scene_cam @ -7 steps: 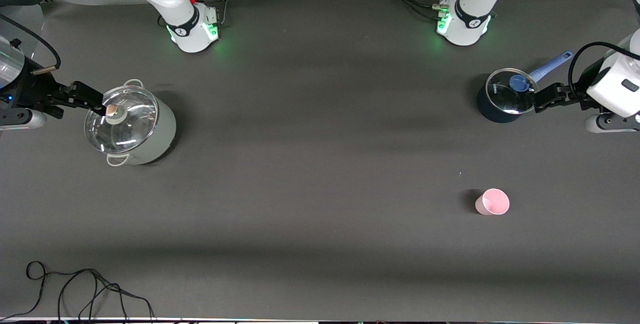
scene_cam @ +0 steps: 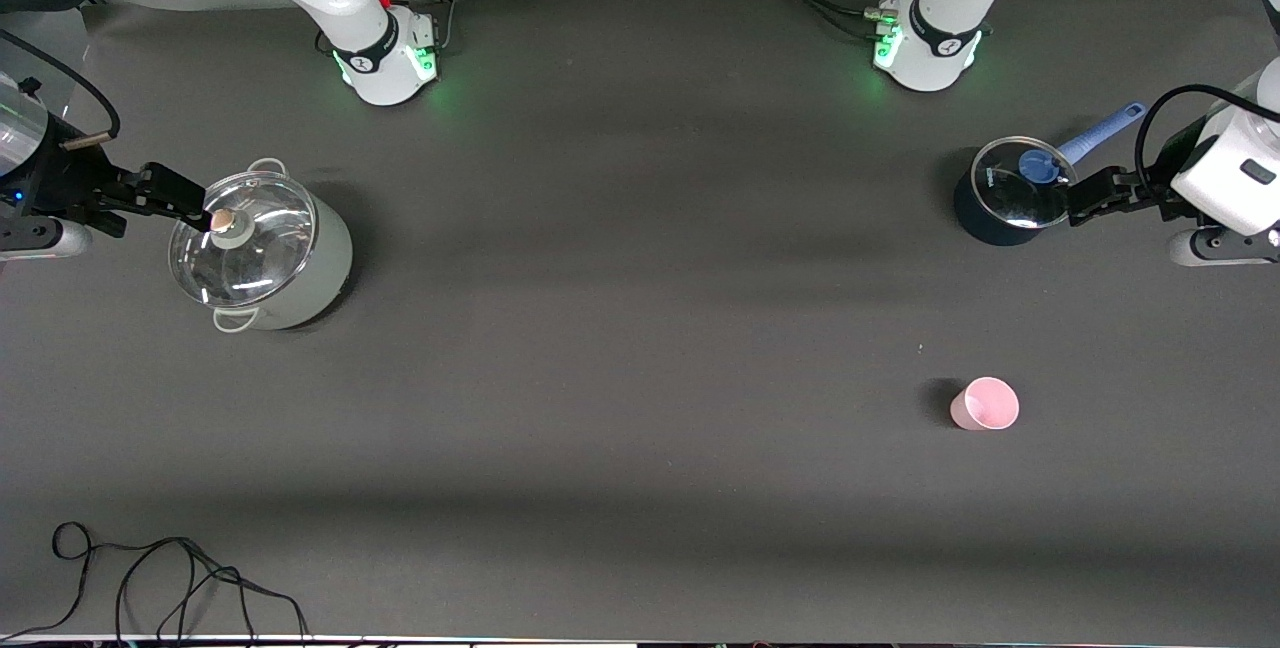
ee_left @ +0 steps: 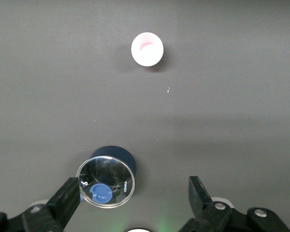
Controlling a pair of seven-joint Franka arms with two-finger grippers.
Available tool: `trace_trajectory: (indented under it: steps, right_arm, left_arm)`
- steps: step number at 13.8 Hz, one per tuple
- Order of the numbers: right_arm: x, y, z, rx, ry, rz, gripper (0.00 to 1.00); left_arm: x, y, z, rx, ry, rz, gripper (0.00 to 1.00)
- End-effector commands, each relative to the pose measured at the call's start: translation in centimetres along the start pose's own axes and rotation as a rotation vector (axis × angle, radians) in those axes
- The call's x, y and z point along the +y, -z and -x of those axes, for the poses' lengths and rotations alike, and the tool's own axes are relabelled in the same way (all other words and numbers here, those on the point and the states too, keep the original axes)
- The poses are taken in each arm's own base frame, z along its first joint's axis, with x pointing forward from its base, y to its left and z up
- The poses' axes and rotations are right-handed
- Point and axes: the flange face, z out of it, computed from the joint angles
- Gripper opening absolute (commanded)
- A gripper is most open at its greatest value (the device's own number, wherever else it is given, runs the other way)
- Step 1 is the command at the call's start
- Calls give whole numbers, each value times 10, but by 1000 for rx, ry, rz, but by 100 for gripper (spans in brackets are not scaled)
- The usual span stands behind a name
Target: Transfer pink cup from left to right arm
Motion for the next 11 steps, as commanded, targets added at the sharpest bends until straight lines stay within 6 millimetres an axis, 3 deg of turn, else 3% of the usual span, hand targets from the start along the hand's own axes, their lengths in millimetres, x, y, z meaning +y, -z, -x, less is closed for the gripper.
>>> trace_trajectory:
  steps: [1,3,7,8,11]
  right_arm:
    - [0,0,-5,-12,-10,-14,100]
    - [0,0,-4,-14,-13,-14,100]
    - [0,0,-3,-14,-14,-16,100]
    - [0,-1,-3,-17,-13,-16,100]
    - [1,-3,-2,-18,-13,-16,100]
  left_arm:
    - [1,-2,-12,19,-12,-20,100]
    - [-7,3,-32,60,-78,-13,100]
    - [-32,-2,-83,127,-391,-5,100]
    - [-41,-9,-93,146,-447,22,100]
    - [-97,-48,-122,255,-684,167,100]
